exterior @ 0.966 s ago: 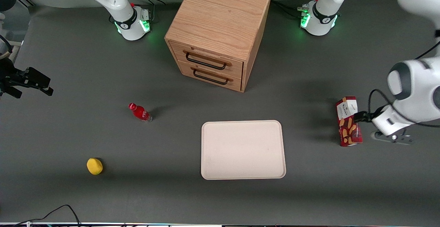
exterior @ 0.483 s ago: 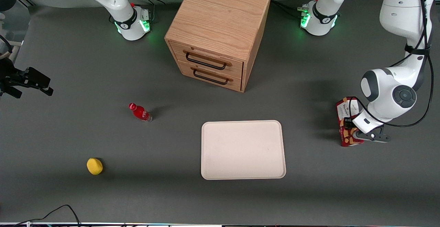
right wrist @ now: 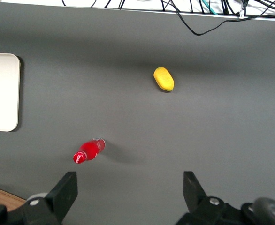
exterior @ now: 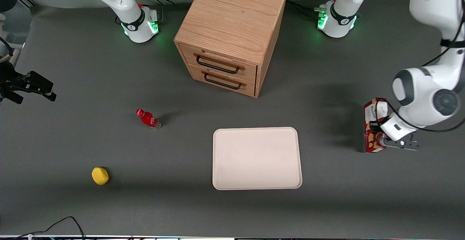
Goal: Place red cookie box on tray
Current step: 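Lift the box and carry it toward the cream tray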
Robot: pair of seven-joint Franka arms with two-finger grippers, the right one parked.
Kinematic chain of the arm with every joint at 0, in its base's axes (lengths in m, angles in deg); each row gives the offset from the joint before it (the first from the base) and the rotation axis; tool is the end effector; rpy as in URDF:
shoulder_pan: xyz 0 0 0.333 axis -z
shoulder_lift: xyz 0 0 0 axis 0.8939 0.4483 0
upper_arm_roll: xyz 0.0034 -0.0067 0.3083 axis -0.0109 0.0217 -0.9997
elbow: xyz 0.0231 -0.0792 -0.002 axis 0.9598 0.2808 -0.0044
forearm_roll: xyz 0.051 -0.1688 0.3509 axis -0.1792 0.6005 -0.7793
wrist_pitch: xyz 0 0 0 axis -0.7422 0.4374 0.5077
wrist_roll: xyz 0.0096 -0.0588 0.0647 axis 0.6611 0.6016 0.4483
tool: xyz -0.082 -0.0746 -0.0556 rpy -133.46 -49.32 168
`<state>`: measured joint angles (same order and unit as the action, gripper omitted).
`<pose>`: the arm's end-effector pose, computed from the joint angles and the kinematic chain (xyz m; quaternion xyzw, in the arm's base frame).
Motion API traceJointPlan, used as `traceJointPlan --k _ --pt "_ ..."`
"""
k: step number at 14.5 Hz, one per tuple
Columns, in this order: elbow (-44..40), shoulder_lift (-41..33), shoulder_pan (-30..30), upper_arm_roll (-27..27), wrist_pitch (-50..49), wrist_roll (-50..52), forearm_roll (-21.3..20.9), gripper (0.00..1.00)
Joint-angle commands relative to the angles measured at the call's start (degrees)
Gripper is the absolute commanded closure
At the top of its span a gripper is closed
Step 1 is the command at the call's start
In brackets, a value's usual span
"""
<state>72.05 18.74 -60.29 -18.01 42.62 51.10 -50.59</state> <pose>0.6117 0.0438 0.2859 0.9964 -0.0814 -0.0252 0.0029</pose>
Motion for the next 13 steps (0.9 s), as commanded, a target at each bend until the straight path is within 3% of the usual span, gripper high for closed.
traceJointPlan --k 1,4,6,7,10,13 --pt "-16.61 -1.68 0.79 -0.15 -21.83 3.31 0.57 1.00" --pt "-31.58 -0.54 1.05 7.56 -34.80 15.86 0.48 1.00" --pt "-33.63 -0.10 1.23 14.75 -34.74 26.56 0.22 1.00" --pt "-33.72 3.21 1.40 21.58 -31.43 36.11 -1.44 1.00" --pt "-32.32 12.26 1.84 29.28 -16.50 46.20 -11.53 1.00" --pt "-31.27 21.24 2.72 30.26 -3.67 51.23 -21.47 1.00"
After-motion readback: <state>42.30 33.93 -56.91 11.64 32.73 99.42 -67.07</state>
